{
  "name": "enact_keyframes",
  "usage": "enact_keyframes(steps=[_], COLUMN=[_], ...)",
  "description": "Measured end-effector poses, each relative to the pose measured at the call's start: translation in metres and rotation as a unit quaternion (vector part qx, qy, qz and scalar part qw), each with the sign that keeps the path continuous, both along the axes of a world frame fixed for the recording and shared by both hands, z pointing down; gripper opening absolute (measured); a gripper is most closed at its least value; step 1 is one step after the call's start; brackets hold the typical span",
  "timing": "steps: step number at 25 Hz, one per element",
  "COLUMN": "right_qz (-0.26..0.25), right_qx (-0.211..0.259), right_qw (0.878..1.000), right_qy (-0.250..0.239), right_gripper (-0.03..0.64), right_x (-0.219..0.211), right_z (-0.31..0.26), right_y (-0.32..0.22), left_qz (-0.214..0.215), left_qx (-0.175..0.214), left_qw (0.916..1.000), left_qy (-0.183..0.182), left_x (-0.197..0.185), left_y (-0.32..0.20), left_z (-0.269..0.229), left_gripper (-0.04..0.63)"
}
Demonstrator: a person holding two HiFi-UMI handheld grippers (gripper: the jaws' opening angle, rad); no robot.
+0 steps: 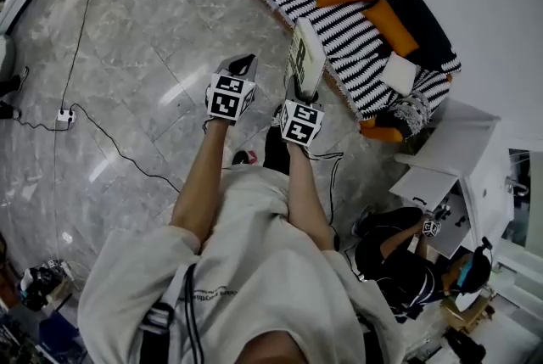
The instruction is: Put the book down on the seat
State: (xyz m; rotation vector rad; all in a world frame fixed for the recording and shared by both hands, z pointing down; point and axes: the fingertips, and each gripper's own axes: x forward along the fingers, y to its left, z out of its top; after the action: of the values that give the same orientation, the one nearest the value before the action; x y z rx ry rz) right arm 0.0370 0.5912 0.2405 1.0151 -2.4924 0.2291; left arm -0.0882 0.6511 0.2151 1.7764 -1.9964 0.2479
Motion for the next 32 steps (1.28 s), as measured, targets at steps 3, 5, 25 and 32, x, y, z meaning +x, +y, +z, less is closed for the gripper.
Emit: enact_keyframes(steps=[3, 5, 25, 32], right_qz=[-0.017, -0.032, -0.084, -0.109], right_qx=[-0.002, -0.002, -0.03, -0.036], right_qw=[1.0, 0.999, 0.996, 0.993], right_qy=[-0.005, -0.003, 0.01, 0.013], right_gripper=[0.155, 0.155, 0.155, 0.155], right_x=[-0.03, -0.047, -0.085, -0.092], right_z=[-0.004, -0.006, 0.002, 0.011], right_y=[-0.027, -0.045, -0.228, -0.253], left_qz=[-0.016, -0.023, -0.004, -0.033], left_qx=[-0.007, -0.015, -0.05, -0.049], left_qw=[0.9998, 0.9996, 0.998, 0.9976], left_qy=[-0.003, -0.004, -0.039, -0.035], left_x=[-0.025, -0.036, -0.038, -0.051], left_y=[-0.022, -0.037, -0.229, -0.252], left_z=[-0.002, -0.001, 0.004, 0.005], left_gripper=[0.008, 0.008, 0.008, 0.008])
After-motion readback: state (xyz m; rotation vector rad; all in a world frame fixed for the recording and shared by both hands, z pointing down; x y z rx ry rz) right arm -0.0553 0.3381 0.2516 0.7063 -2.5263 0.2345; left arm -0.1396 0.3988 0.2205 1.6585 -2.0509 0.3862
